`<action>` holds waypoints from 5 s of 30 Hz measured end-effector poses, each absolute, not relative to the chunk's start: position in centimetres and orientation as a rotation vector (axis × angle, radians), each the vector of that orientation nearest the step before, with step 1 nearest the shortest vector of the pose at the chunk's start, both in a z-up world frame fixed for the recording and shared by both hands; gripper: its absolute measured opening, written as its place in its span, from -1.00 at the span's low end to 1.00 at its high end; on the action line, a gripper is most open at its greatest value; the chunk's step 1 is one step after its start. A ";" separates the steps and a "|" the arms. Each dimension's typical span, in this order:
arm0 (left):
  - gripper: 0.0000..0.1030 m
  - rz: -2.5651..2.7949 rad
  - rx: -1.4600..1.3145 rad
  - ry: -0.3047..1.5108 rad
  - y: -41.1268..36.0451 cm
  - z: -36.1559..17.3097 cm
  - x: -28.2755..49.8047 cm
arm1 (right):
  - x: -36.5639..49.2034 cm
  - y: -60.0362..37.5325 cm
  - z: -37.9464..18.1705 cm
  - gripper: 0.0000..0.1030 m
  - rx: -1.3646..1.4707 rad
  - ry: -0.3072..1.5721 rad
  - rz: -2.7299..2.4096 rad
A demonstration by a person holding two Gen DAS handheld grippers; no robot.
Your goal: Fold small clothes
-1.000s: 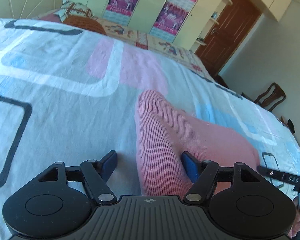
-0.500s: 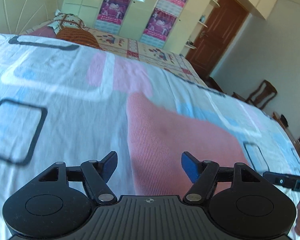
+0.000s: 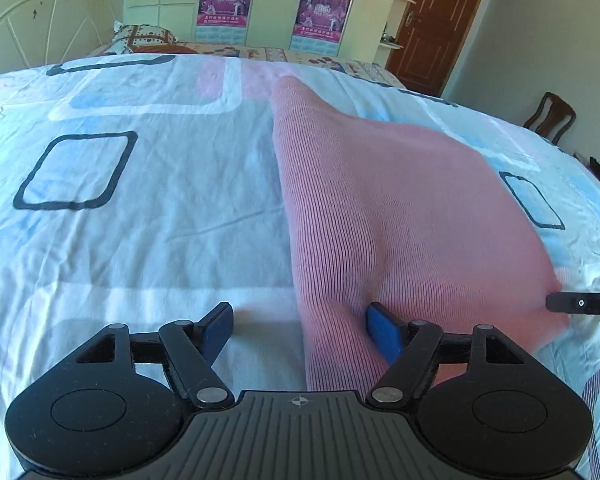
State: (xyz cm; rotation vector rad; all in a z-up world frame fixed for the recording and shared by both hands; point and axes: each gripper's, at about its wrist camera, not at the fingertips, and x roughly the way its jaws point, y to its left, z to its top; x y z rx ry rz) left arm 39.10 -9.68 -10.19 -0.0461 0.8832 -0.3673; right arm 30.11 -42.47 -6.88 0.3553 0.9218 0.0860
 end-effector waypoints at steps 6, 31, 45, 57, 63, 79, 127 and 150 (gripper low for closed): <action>0.43 -0.347 -0.010 0.878 -9.4 -9.6 37.2 | 28.8 -40.6 -3.4 -0.65 0.231 0.805 0.076; 0.70 -0.289 -0.062 0.845 -11.0 -7.4 41.4 | 34.5 -39.5 -3.2 -0.60 0.167 0.768 0.201; 0.92 -0.366 -0.180 0.937 -11.0 -8.1 44.3 | 35.3 -46.6 -6.3 0.18 0.527 0.857 0.199; 0.62 -0.421 -0.346 1.035 -10.9 -10.5 47.5 | 39.6 -49.0 -10.2 0.29 0.814 0.938 0.351; 0.53 -0.412 -0.287 1.070 -11.8 -10.0 48.4 | 40.3 -48.4 -9.6 0.08 0.725 0.979 0.397; 0.00 -0.470 -0.183 1.029 -14.2 -9.5 49.6 | 40.4 -48.0 -10.5 -0.47 0.819 0.965 0.278; 0.40 -0.412 -0.181 0.928 13.6 -11.1 48.6 | 42.1 -20.9 -9.0 -0.62 0.465 0.962 0.232; -0.43 -0.457 -0.005 0.858 12.7 -8.3 49.5 | 44.8 -15.6 -6.8 -0.74 -0.032 0.959 0.177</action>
